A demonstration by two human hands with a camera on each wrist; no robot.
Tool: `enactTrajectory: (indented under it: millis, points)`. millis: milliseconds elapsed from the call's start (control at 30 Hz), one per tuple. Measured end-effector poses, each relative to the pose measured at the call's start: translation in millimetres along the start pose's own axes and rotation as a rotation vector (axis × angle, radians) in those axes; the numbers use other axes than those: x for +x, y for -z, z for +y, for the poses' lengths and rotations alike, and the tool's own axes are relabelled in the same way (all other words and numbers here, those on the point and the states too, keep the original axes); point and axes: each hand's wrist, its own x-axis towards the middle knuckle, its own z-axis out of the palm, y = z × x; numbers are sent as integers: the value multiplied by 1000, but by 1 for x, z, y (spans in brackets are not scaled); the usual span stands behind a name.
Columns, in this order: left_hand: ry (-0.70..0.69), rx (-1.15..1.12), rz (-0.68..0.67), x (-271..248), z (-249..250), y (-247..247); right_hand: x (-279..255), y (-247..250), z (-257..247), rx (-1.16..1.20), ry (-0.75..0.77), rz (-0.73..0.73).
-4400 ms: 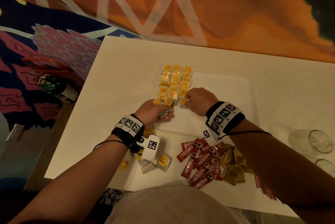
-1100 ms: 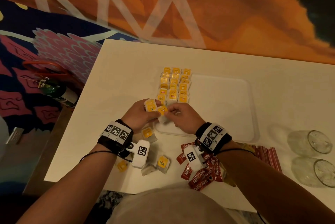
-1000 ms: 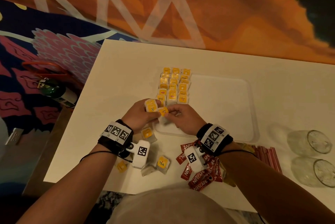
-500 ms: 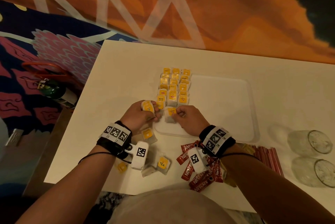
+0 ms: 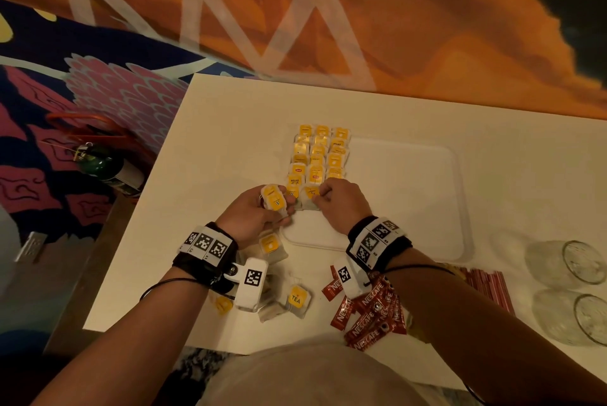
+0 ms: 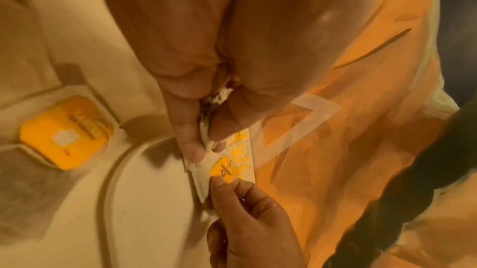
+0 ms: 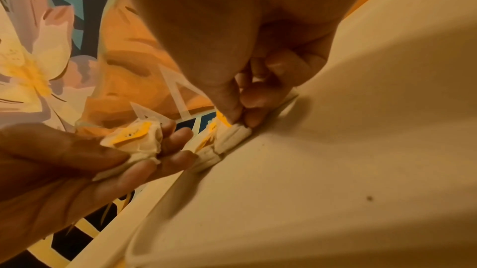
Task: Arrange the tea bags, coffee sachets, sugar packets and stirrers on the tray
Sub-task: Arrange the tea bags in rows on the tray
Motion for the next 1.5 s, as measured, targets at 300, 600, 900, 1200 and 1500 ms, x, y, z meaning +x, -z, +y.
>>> enactTrajectory:
  millis: [300, 600, 900, 1200, 1500]
  points:
    - [29, -46, -92, 0, -4, 2, -3, 10, -4, 32, -32, 35]
    - [46, -58, -138, -3, 2, -16, -28, 20, -16, 188, 157, -161]
    - [98, -156, -26, -1, 7, -28, -37, 13, -12, 222, 150, -169]
    - [74, -25, -7, 4, 10, -27, -41, 24, -1, 258, 158, -107]
    - [-36, 322, -30, 6, -1, -29, -48, 24, 7, 260, 131, -101]
